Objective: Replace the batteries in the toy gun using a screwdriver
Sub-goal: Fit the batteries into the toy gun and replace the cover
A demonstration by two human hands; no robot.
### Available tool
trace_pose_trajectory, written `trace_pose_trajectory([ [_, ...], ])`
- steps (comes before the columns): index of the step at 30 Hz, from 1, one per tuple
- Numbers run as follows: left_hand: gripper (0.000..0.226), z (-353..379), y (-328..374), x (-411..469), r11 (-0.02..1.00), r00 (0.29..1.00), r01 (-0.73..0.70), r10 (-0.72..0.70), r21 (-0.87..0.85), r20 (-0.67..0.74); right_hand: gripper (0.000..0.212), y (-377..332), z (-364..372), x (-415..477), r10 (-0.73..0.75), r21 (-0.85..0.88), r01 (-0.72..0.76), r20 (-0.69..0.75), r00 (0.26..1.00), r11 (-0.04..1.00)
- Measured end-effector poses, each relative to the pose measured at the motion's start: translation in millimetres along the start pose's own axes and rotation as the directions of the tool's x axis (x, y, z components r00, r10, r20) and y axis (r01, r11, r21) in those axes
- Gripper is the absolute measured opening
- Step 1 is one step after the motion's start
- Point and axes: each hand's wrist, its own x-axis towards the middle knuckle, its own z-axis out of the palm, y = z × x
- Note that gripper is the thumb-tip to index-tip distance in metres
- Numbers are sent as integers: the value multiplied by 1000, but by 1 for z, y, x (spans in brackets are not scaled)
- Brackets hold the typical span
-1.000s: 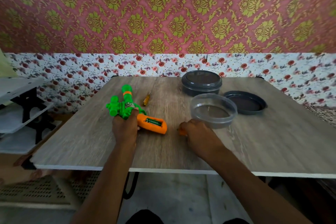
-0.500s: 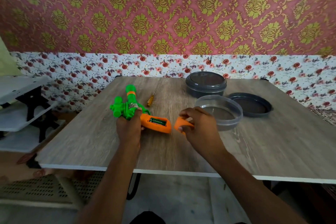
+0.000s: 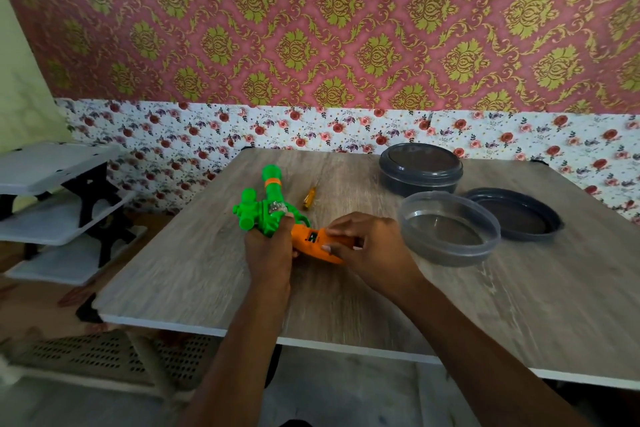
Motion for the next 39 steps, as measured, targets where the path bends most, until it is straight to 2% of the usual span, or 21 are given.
trace_pose_trajectory([
  [3, 33, 1, -1, 1, 1000, 1000, -2, 2, 2, 1, 25, 5, 4, 0, -67, -46, 67, 11, 998, 997],
  [8, 4, 1, 0, 0, 999, 1000, -22, 22, 31, 15, 23, 7, 11, -2, -146, -94, 152, 73, 987, 984],
  [13, 10, 2, 3, -1, 999, 1000, -26, 26, 32, 2, 45, 5, 14, -4, -153, -97, 166, 132, 979, 981],
  [15, 9, 2, 4, -2, 999, 1000, -29, 29, 21, 6, 48, 7, 11, -2, -149, -104, 168, 176, 973, 980],
  [18, 11, 3, 7, -5, 1000, 1000, -24, 24, 3, 12, 40, 8, 4, 1, -146, -139, 174, 194, 970, 975],
  [21, 12, 2, 8, -7, 1000, 1000, -22, 22, -8, 15, 38, 2, 3, 2, -134, -180, 158, 140, 981, 971],
  [25, 12, 1, 10, -9, 999, 999, -45, 45, 30, 2, 35, -12, 6, -1, -124, -53, 126, 42, 991, 991],
  [33, 7, 2, 13, -10, 1000, 1000, -9, 9, 23, -6, 34, -11, 13, -1, -66, -102, 76, 102, 993, 992],
  [39, 12, 2, 10, -8, 1000, 1000, -5, 5, -4, 3, 25, -8, 19, 2, -79, -165, 97, 114, 990, 982],
])
